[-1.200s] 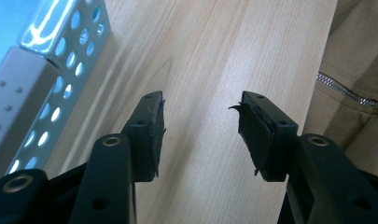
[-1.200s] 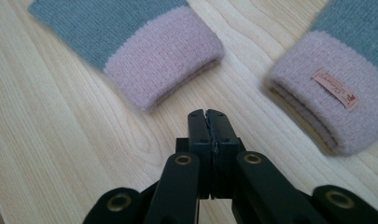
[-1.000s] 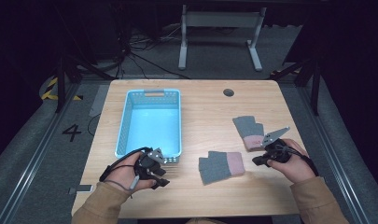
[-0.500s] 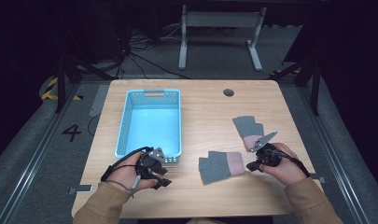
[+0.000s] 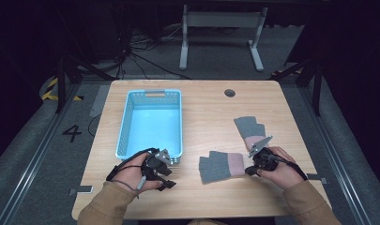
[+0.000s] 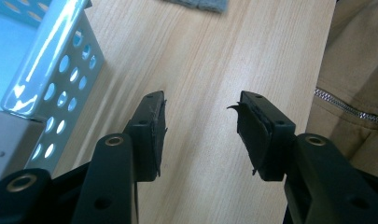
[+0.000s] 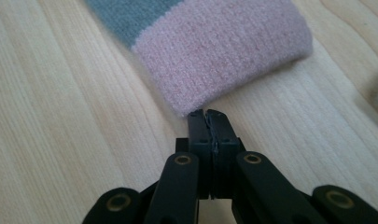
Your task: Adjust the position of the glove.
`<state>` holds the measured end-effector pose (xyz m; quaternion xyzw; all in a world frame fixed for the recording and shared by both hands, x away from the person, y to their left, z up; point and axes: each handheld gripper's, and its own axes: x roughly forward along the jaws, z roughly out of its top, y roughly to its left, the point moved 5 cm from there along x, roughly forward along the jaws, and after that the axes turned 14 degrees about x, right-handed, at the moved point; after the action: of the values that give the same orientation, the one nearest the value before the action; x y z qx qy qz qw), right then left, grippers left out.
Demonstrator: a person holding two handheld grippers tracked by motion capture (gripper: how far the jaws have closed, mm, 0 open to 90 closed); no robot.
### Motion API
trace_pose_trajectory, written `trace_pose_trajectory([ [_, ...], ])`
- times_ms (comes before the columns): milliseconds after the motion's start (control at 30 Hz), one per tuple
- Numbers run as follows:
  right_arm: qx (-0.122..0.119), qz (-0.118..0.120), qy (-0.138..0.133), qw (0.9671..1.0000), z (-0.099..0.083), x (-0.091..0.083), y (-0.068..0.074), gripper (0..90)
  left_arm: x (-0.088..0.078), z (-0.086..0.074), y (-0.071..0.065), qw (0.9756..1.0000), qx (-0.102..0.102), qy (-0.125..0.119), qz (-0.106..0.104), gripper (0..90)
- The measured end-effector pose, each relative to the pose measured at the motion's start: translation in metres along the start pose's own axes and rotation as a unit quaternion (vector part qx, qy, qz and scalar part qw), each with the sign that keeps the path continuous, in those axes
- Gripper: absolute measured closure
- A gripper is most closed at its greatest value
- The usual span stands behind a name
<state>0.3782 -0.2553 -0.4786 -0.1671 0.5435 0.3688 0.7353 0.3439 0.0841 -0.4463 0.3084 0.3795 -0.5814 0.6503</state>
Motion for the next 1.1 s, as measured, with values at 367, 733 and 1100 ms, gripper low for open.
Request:
trace_pose_trajectory([
  [367, 0.006, 0.003, -0.013, 0.9999, 0.003, -0.008, -0.002, 90.0, 0.000, -0.001, 0.001, 1.0000, -0.003, -0.002, 0.003, 52.1],
  [733, 0.070, -0.033, -0.078, 0.9940, 0.035, -0.023, -0.029, 90.0, -0.002, -0.002, 0.002, 0.9999, -0.008, -0.004, 0.006, 51.4],
  [1100, 0.112, -0.056, -0.094, 0.9877, 0.046, -0.002, -0.053, 90.0, -0.002, -0.003, 0.004, 0.9999, -0.008, -0.007, 0.009, 50.3],
])
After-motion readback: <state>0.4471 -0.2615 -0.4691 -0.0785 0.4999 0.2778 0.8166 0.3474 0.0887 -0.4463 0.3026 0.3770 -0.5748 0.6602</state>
